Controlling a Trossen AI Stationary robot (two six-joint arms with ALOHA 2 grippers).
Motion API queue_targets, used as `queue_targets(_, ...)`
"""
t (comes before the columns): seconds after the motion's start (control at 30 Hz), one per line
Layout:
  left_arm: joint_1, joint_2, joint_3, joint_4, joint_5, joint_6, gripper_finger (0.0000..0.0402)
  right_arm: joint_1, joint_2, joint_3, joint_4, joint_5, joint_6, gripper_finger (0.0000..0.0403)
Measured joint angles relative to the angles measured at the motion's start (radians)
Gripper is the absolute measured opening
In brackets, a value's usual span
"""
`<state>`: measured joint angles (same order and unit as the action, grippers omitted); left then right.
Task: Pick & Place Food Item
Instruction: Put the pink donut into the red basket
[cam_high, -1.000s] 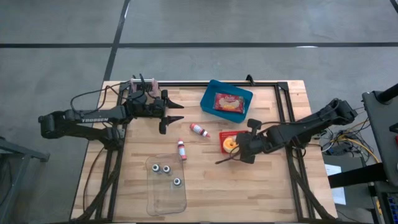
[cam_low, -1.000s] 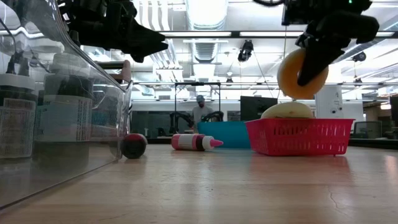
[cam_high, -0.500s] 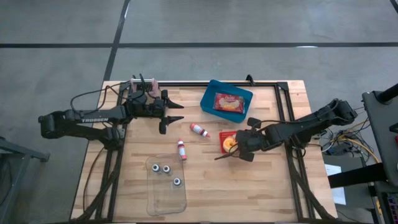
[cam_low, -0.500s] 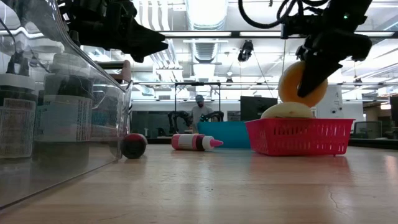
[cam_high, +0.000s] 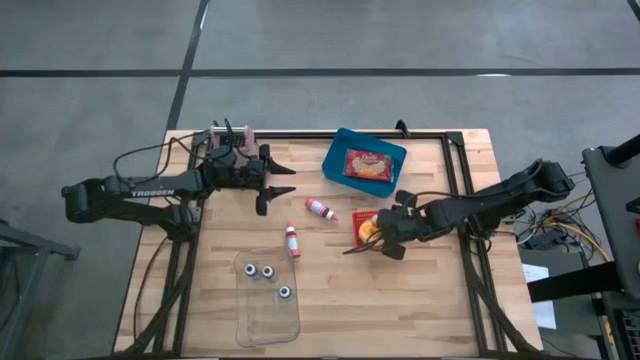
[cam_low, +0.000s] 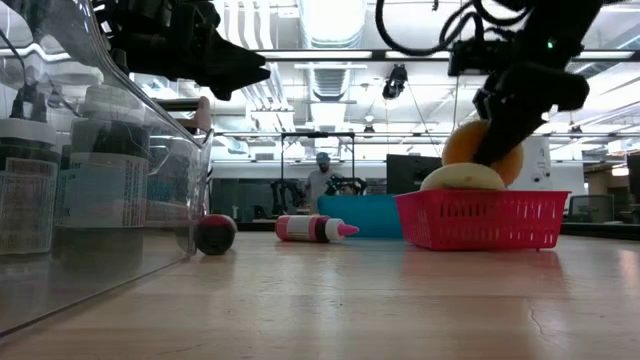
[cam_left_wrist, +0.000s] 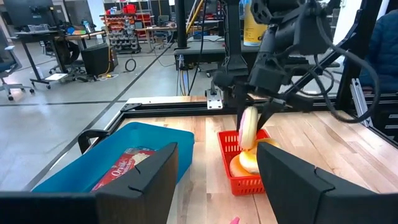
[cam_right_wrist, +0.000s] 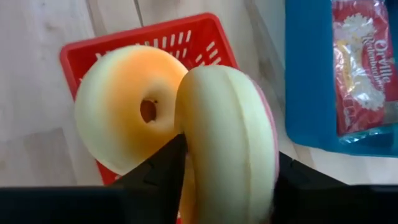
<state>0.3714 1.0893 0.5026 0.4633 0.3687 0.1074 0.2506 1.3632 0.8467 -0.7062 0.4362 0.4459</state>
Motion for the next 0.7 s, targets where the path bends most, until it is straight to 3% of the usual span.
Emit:
queue_targets(0.17,0.000,0.000,0.000,0.000,-0.002,0.000,0.0222,-0.007,0.000,-0.045,0.046,0.018,0.012,0.0167)
queue_targets(0.33,0.000,0.000,0.000,0.000,-0.002,0.000,0.0222,-0.007,0.000,-0.028,0.037,0.113,0.017,0.0171)
queue_targets(0.7,0.000,0.000,0.000,0.000,-0.002,0.000,0.0222,-0.006,0.019,-0.023,0.033,0.076,-0.001,0.0182)
